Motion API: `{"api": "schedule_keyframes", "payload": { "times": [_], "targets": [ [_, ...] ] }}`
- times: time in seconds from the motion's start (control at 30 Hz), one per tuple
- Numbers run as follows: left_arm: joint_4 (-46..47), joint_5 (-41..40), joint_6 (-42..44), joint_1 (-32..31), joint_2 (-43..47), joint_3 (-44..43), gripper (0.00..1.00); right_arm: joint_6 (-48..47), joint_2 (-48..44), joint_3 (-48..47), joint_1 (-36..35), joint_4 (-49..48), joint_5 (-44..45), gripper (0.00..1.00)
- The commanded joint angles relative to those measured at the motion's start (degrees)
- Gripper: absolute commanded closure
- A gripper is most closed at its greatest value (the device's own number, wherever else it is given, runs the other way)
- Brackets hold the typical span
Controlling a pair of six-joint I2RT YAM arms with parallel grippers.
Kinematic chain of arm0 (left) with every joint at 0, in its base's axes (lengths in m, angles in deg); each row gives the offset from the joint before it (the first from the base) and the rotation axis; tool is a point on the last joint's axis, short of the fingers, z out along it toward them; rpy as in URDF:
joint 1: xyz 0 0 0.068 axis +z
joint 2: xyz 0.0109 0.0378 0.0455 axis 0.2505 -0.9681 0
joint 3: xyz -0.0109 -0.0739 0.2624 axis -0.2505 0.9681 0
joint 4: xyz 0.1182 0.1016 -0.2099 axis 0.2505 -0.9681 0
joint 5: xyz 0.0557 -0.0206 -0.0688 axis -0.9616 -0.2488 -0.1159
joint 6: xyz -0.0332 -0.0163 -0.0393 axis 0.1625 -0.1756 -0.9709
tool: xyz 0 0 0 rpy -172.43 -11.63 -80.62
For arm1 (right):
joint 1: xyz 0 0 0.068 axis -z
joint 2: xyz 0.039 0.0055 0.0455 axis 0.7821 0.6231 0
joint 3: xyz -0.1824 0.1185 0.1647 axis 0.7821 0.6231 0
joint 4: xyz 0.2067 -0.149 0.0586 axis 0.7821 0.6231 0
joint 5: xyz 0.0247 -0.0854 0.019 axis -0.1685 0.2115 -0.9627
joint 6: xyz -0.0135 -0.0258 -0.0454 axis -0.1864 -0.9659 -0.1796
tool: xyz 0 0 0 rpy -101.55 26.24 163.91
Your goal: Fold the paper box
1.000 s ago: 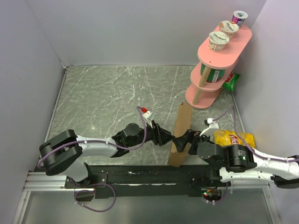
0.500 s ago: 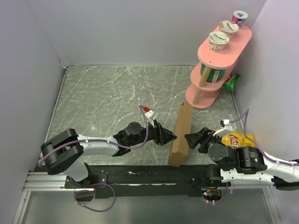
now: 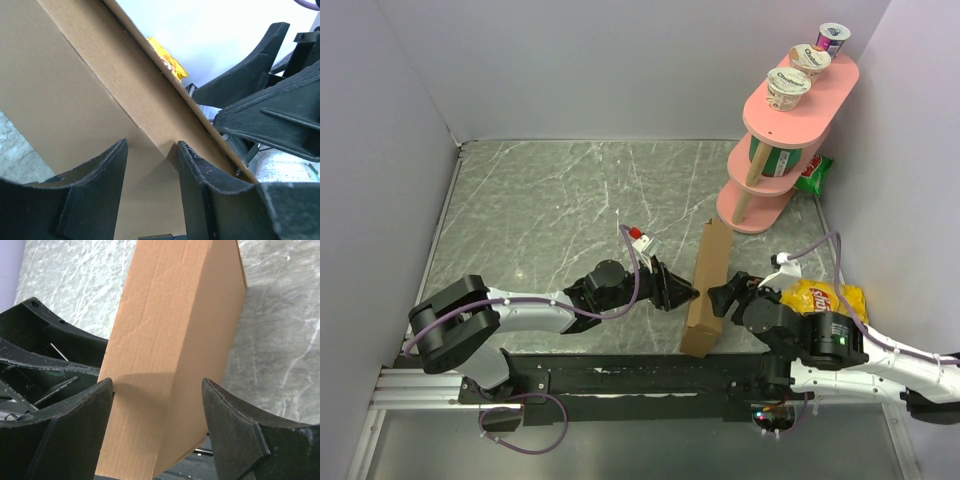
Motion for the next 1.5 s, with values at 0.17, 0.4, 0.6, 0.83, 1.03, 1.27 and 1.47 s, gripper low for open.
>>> {"api": "schedule_keyframes", "payload": {
  "times": [0.17, 0.4, 0.6, 0.83, 1.03, 1.27, 1.47],
  "targets": [
    [0.2, 1.8, 2.1, 0.1, -1.6, -1.8, 0.52, -6.4, 5.5, 3.8, 6.4, -7.4, -10.7, 0.22],
    [1.5, 1.3, 2.4, 0.0, -0.9, -0.6, 0.53, -2.2, 7.5, 5.2, 6.6, -2.5, -12.0, 0.34],
    [-6.2, -4.1, 0.9, 0.2, 4.9, 0.6, 0.3, -0.6, 6.1, 5.9, 6.6, 1.8, -11.6, 0.36],
    [-17.0, -12.0, -3.5, 0.0, 16.0, 2.3, 0.13, -1.5, 7.8, 5.6, 6.5, 1.0, -11.3, 0.36],
    [-17.3, -6.5, -8.2, -3.8, 17.7, 2.2, 0.08, -2.1, 8.8, 5.3, 6.5, 0.1, -11.2, 0.34],
    [-22.8, -8.8, -8.4, -7.8, 16.3, 0.5, 0.1, -2.1, 8.0, 5.4, 6.4, 0.3, -11.1, 0.34],
    [-18.1, -6.5, -10.1, -8.0, 14.2, 2.7, 0.18, -2.4, 7.7, 5.3, 6.4, 0.3, -10.8, 0.34]
  ]
}}
